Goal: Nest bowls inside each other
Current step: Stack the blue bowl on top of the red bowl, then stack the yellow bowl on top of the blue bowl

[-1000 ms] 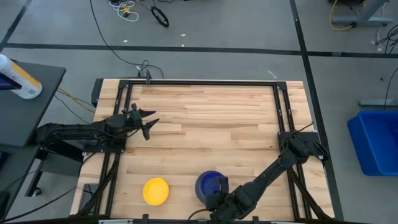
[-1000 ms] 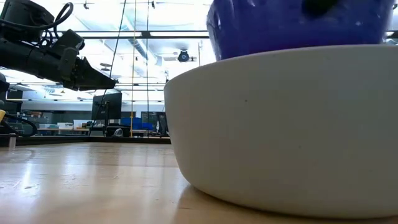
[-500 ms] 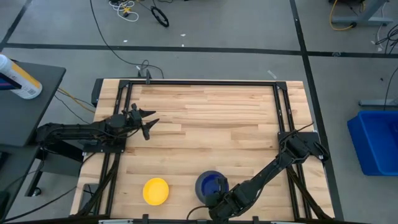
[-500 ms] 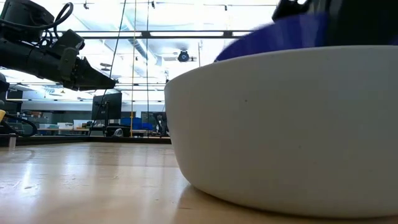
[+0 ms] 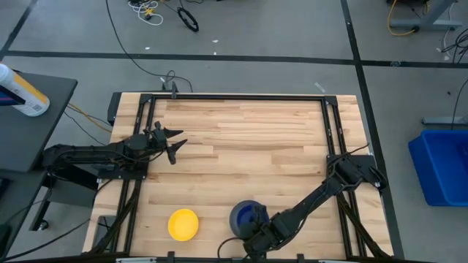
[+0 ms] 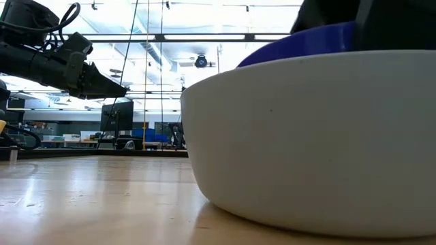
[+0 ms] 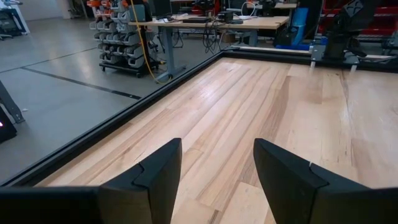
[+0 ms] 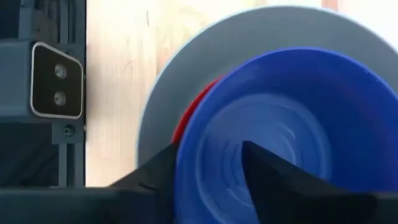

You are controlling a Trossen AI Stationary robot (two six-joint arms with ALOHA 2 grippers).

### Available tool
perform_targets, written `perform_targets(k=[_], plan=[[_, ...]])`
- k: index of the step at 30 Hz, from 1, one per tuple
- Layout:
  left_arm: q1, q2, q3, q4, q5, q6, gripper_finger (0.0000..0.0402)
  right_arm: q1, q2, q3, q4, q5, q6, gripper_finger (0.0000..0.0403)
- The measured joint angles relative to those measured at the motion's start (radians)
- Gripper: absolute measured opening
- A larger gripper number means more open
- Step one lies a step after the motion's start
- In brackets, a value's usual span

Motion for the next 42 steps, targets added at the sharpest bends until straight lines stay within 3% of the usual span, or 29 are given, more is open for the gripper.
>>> perform_targets(k=[5, 10, 25, 31, 37, 42], plan=[[0.000, 0.000, 0.000, 0.000, 0.000, 0.000, 0.0207, -0.013, -0.017, -0.001, 0.011, 0.002, 0.004, 0.0225], [0.000, 0.000, 0.000, -0.003, 0.000, 0.000, 0.0208, -0.013, -0.059, -0.001, 0.017, 0.024, 0.004, 0.0255], [0.000, 0.000, 0.000, -0.007, 0.000, 0.000, 0.0208, -0.013, -0.086, -0.001, -0.018, 0.055, 0.048, 0.0248], [0.000, 0.000, 0.000, -0.008, 0.000, 0.000, 0.0208, -0.013, -0.079, -0.072, 0.047, 0.057, 0.061, 0.0254], [0.000, 0.000, 0.000, -0.009, 0.000, 0.000, 0.0208, 0.007, -0.108, -0.082, 0.029, 0.162, 0.067, 0.0245], [0.000, 0.000, 0.001, -0.012, 0.000, -0.007, 0.0208, 0.084, -0.226, -0.082, 0.002, 0.385, -0.022, 0.0232]])
